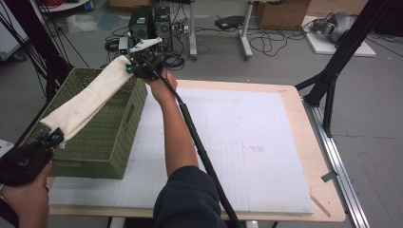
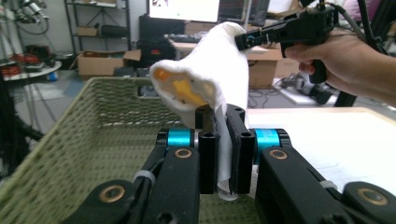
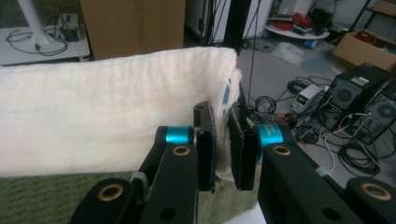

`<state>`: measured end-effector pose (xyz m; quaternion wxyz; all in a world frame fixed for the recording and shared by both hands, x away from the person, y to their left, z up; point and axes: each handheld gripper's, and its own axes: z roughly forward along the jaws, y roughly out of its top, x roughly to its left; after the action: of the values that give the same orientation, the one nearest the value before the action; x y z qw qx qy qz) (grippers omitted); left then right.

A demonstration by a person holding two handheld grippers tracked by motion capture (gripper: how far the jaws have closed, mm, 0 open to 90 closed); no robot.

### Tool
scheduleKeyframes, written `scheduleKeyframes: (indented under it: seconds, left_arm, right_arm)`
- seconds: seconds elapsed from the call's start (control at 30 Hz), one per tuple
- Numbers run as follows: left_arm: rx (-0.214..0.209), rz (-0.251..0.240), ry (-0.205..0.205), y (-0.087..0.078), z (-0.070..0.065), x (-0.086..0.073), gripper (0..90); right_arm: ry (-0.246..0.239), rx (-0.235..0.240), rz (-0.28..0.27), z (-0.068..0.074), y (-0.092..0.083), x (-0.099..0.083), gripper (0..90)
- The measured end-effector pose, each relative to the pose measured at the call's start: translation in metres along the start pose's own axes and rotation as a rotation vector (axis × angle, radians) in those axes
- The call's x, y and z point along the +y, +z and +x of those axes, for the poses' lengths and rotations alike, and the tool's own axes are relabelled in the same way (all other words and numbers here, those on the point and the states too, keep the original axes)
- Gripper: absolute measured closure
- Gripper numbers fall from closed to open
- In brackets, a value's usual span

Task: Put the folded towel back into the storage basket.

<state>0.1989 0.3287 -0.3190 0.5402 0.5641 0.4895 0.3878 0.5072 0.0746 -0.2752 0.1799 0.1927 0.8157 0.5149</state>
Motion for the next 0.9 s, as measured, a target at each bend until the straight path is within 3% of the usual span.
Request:
scheduleKeyframes:
  seconds: [0.03,0.13,0.37,0.43,0.47,0.5,0.53,0.57,0.6,0.8,0.9]
  left_arm:
    - [0.005,0.004,-0.008,-0.001,0.003,-0.001,84.1]
    - [0.023,0.011,-0.04,-0.004,0.011,-0.004,83.9]
    - [0.059,0.046,-0.032,-0.002,0.02,-0.009,82.9]
    - [0.097,0.055,-0.007,-0.001,0.022,-0.009,65.8]
    - [0.117,0.052,0.0,-0.001,0.024,-0.009,56.0]
    - [0.14,0.039,-0.005,-0.002,0.026,-0.008,56.0]
    - [0.156,0.026,-0.004,-0.004,0.028,-0.008,49.2]
    - [0.166,0.018,0.0,-0.006,0.029,-0.007,43.4]
    - [0.172,0.009,-0.001,-0.008,0.03,-0.006,42.9]
    - [0.134,-0.007,-0.035,-0.007,0.03,-0.005,41.5]
    - [0.086,0.007,-0.071,-0.004,0.028,-0.006,38.8]
  right_arm:
    - [-0.009,0.008,0.006,0.004,0.01,0.003,82.5]
    - [-0.015,0.012,0.011,0.009,0.02,0.006,82.6]
    - [-0.013,0.012,0.028,0.018,0.046,0.006,82.5]
    - [-0.03,-0.016,0.067,0.024,0.057,0.003,78.7]
    - [-0.025,-0.025,0.075,0.024,0.06,0.001,70.0]
    - [-0.025,-0.025,0.075,0.024,0.06,0.001,70.0]
    - [-0.008,-0.027,0.081,0.024,0.062,-0.001,60.9]
    - [0.01,-0.021,0.083,0.022,0.063,-0.004,59.1]
    - [0.009,-0.022,0.083,0.022,0.062,-0.004,57.8]
    - [0.024,-0.012,0.071,0.017,0.049,-0.002,54.0]
    - [0.036,0.011,0.064,0.014,0.039,-0.002,49.3]
